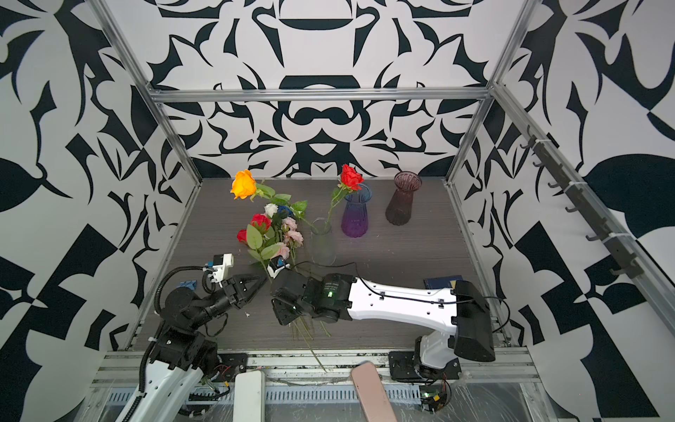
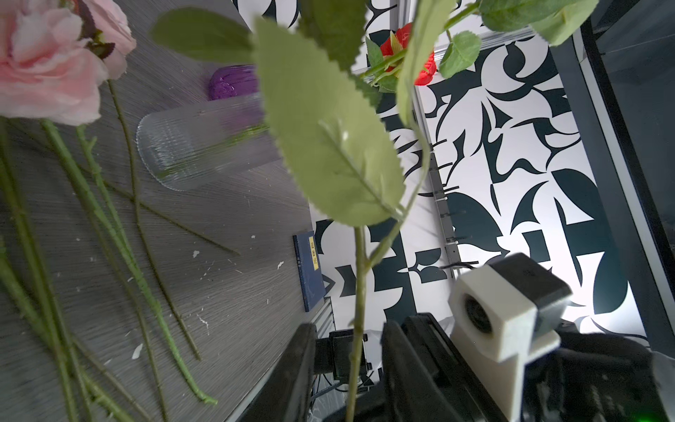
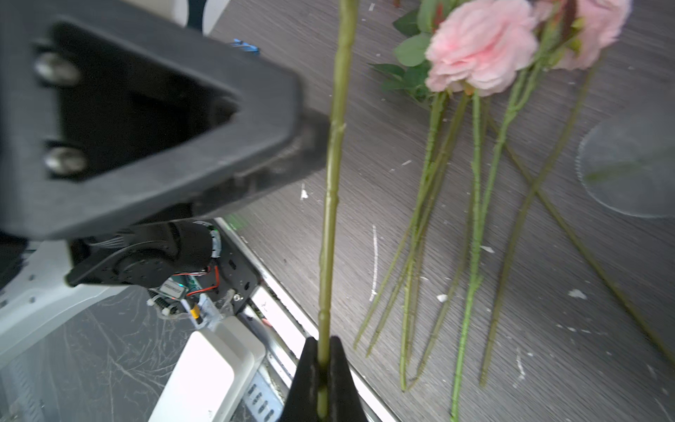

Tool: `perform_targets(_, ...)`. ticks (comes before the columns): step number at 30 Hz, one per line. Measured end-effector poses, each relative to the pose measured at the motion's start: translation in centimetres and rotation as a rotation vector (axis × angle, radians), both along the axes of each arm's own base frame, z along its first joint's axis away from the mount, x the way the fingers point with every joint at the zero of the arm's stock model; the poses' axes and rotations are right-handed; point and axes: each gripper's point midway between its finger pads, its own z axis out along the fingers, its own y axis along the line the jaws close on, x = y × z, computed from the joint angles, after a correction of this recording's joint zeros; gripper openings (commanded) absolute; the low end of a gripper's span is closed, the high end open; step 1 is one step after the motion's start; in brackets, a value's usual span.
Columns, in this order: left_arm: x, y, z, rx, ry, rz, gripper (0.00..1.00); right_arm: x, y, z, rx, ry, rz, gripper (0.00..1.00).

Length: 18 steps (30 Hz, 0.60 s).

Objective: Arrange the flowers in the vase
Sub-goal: 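Grasp the red rose stem with the left gripper while the right gripper withdraws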

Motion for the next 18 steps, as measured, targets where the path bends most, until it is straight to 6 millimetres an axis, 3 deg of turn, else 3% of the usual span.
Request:
perform_targets(3, 0.0, 0.0, 0.0, 0.001, 0.0, 0.0, 0.28, -0.5, 0.6, -0.2, -0.003, 0.009, 0.02, 0.0)
perform_targets(5, 0.0, 0.0, 0.0, 0.001, -0.002, -0.001, 0.18, -0.7, 0.8, -0.5, -0.008, 0.014, 0.028, 0.0)
perform_targets(7, 0.0, 0.0, 0.0, 0.002, 0.001, -0.001, 0.0, -0.8, 0.9, -0.7, -0.012, 0.015, 0.029, 0.0)
perform_targets(8, 0.0, 0.0, -0.1, 0.004, 0.001, -0.001, 0.0, -0.7, 0.9, -0.6, -0.011, 0.013, 0.027, 0.02)
perform_targets(13, -0.1, 0.1, 0.1, 0.001, 0.006, 0.001, 0.0, 0.1, 0.0, 0.3, -0.011, -0.035, -0.017, 0.47)
perform_targets(15, -0.2, 0.1, 0.4, 0.007, 0.006, 0.006, 0.0, 0.9, -1.3, 1.4, -0.003, -0.079, -0.062, 0.56)
perform_targets(18, -0.6, 0.4, 2.4, 0.028, -0.035, 0.015, 0.0, 2.2, -4.8, 4.0, 0.031, -0.174, -0.154, 0.58)
